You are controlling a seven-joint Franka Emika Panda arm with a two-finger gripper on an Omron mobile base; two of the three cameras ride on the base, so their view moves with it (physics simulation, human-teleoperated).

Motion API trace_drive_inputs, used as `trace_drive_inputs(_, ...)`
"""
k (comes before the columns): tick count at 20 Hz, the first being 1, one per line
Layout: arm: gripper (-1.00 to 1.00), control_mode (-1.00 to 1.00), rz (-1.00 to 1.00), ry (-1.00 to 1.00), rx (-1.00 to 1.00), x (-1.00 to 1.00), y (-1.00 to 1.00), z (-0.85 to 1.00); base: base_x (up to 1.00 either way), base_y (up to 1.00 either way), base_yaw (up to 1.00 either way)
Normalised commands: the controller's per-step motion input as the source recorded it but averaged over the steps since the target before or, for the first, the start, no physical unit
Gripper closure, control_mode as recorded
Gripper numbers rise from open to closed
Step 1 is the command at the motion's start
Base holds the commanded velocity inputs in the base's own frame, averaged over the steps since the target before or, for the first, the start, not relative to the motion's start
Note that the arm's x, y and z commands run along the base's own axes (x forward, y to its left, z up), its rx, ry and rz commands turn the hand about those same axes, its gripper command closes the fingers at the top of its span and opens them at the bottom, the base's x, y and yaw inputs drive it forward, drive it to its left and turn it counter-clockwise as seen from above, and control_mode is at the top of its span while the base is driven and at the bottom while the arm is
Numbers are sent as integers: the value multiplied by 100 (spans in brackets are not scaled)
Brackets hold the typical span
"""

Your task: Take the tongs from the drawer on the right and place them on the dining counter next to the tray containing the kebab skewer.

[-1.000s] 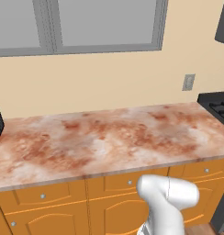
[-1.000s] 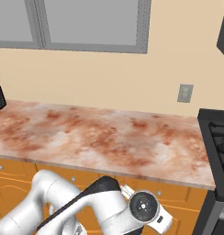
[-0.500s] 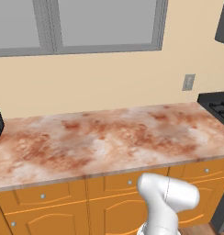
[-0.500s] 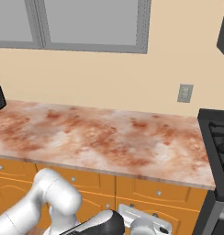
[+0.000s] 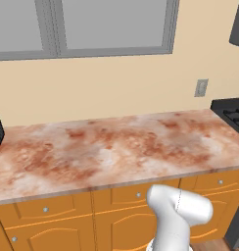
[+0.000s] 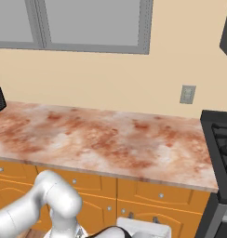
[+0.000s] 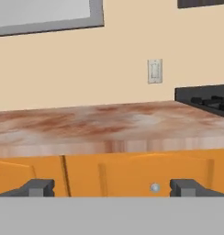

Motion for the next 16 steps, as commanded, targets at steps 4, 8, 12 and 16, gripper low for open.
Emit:
trace_drive_inputs(4, -100, -100, 6, -15, -8, 0, 0, -2, 0, 0, 0)
trace_drive_inputs(8, -100, -100, 2, -9, -2, 10, 0, -7, 0, 0, 0)
trace_drive_inputs(12, -100, -100, 0, -2, -2, 34, 0, -7, 0, 0, 0)
trace_drive_inputs(16, -100, -100, 0, 0, 0, 47, 0, -10, 0, 0, 0)
